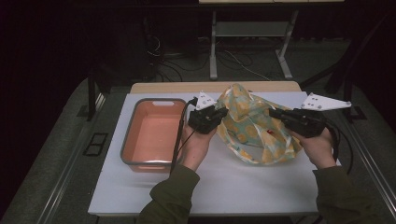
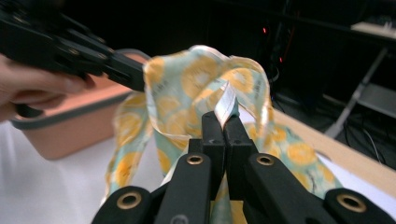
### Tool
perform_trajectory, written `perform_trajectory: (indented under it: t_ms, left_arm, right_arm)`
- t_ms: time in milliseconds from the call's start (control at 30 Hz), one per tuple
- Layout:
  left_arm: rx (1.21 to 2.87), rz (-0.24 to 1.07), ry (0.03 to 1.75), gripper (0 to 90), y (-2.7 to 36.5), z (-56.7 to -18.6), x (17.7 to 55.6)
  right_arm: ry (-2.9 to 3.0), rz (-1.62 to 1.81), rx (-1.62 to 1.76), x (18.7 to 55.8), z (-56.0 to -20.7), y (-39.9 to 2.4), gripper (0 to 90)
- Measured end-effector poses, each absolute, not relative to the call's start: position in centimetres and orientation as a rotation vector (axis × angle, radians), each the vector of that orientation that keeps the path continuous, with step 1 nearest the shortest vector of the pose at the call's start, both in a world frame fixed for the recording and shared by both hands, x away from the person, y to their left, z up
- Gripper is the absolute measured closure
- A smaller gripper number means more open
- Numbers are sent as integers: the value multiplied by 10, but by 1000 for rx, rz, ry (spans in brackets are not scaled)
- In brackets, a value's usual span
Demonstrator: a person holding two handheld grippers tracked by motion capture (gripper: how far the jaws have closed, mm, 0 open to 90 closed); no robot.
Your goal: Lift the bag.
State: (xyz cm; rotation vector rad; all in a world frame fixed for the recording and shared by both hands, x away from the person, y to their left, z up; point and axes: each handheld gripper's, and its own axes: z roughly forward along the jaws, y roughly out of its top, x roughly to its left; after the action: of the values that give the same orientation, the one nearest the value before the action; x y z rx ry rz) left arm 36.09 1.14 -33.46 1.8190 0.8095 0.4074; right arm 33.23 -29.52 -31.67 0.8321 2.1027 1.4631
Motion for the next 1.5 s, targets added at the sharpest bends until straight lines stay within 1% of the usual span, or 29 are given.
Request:
perform_trajectory:
  t_ms: [167, 333, 433, 467, 500, 533, 567, 600, 633, 733, 867, 900, 967, 1067, 1100, 1167, 1233, 1433, 1467, 1500]
  left_arm:
    - [1839, 357, 828, 897, 12, -345, 368]
    - [1882, 340, 844, 896, 12, -352, 374]
    - [1900, 322, 860, 887, 12, -356, 378]
    - [1906, 315, 866, 870, 12, -357, 379]
    - [1913, 318, 872, 823, 12, -358, 380]
    - [1920, 312, 876, 799, 12, -359, 381]
    - [1921, 310, 879, 749, 11, -360, 381]
    - [1929, 313, 877, 690, 12, -360, 381]
    - [1936, 313, 875, 650, 12, -360, 380]
    - [1954, 294, 856, 503, 14, -358, 378]
    - [1963, 272, 805, 380, 23, -357, 371]
    - [1968, 268, 788, 343, 26, -357, 368]
    - [1973, 260, 770, 300, 32, -356, 363]
    - [1967, 249, 750, 244, 41, -355, 358]
    - [1973, 235, 730, 212, 51, -353, 352]
    - [1975, 226, 716, 198, 60, -351, 346]
    - [1960, 215, 702, 165, 70, -349, 339]
    - [1929, 224, 670, 134, 99, -346, 319]
    - [1929, 224, 670, 130, 99, -346, 319]
    - [1920, 228, 660, 130, 108, -348, 313]
  right_arm:
    - [2142, 1391, 929, 347, -343, -303, 894]
    - [2190, 1331, 1022, 359, -371, -308, 894]
    - [2209, 1308, 1055, 363, -380, -310, 893]
    - [2212, 1309, 1062, 363, -382, -311, 891]
    - [2224, 1310, 1076, 364, -383, -311, 885]
    - [2232, 1309, 1086, 365, -383, -312, 868]
    - [2232, 1312, 1094, 365, -384, -312, 826]
    - [2233, 1321, 1105, 365, -384, -313, 759]
    - [2232, 1336, 1126, 365, -384, -314, 694]
    - [2240, 1374, 1145, 363, -382, -316, 550]
    - [2231, 1403, 1168, 358, -377, -318, 382]
    - [2224, 1404, 1175, 356, -376, -319, 350]
    - [2211, 1418, 1157, 351, -372, -322, 285]
    - [2197, 1432, 1138, 342, -366, -326, 240]
    - [2196, 1445, 1130, 340, -364, -327, 228]
    - [2203, 1446, 1120, 334, -361, -329, 204]
    - [2215, 1454, 1110, 329, -360, -331, 191]
    - [2231, 1480, 1075, 311, -359, -333, 177]
    - [2234, 1485, 1068, 308, -359, -333, 166]
    - [2243, 1484, 1056, 305, -360, -332, 158]
